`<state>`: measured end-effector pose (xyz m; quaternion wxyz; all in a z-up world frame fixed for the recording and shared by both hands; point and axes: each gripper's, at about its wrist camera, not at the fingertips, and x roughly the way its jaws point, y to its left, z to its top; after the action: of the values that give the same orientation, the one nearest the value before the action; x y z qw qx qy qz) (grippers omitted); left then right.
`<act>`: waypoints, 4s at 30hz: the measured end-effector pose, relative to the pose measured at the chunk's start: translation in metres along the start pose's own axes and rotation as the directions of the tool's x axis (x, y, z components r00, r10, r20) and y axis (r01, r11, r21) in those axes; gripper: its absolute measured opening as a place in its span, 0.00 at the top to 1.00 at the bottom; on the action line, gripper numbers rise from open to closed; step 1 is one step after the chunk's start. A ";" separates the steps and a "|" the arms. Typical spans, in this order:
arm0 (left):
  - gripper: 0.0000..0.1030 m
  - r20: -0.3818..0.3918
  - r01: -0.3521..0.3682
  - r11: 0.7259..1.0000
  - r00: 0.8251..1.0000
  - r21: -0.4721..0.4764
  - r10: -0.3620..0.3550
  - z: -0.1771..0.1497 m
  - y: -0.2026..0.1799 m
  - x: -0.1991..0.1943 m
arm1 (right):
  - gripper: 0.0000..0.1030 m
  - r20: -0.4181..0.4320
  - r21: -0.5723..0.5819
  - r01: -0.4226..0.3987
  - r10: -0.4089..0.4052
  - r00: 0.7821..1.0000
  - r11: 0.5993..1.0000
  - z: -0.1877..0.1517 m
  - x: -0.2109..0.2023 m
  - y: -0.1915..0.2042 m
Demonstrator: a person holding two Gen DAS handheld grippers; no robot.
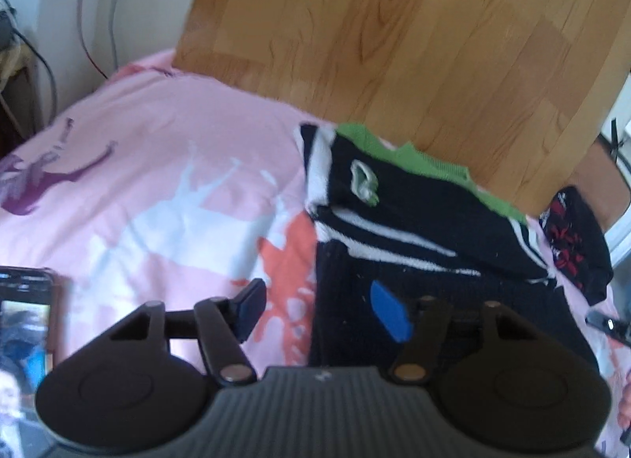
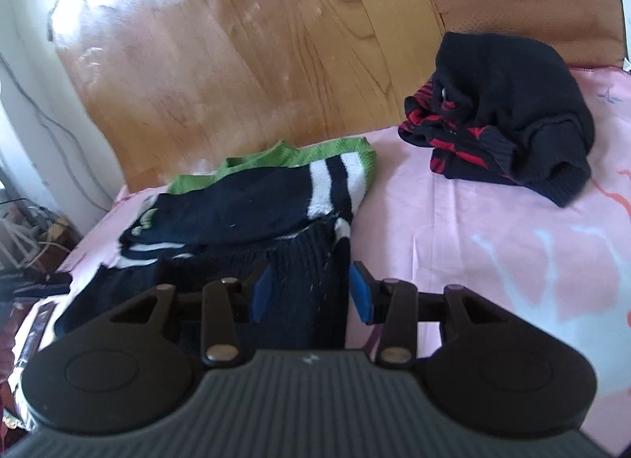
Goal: Fold small clothes
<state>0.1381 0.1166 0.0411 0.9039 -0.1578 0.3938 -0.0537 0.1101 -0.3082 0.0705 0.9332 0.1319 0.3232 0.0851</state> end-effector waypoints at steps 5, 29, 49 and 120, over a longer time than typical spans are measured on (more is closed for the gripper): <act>0.90 -0.072 -0.045 0.996 0.996 0.083 0.051 0.002 -0.023 0.030 | 0.70 -0.053 -0.064 0.048 -0.051 0.997 0.997 0.005 0.037 0.009; 0.22 -0.125 0.083 0.986 0.987 -0.144 -0.101 -0.039 0.019 -0.043 | 0.48 -0.155 0.422 -0.122 0.204 0.967 0.898 -0.042 -0.061 -0.053; 0.91 -0.091 0.094 0.969 0.989 -0.226 -0.117 -0.019 -0.007 -0.010 | 0.82 -0.126 0.333 -0.045 0.092 0.988 0.942 -0.029 -0.007 -0.001; 0.91 0.074 0.114 0.919 0.986 0.378 -0.152 -0.023 -0.135 -0.076 | 0.85 -0.010 -0.442 -0.204 0.223 0.975 0.873 -0.020 -0.047 0.133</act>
<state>0.0731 0.0005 0.1236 0.9305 -0.0125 0.3185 -0.1806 0.0514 -0.1889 0.1226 0.9301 -0.0461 0.2595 0.2558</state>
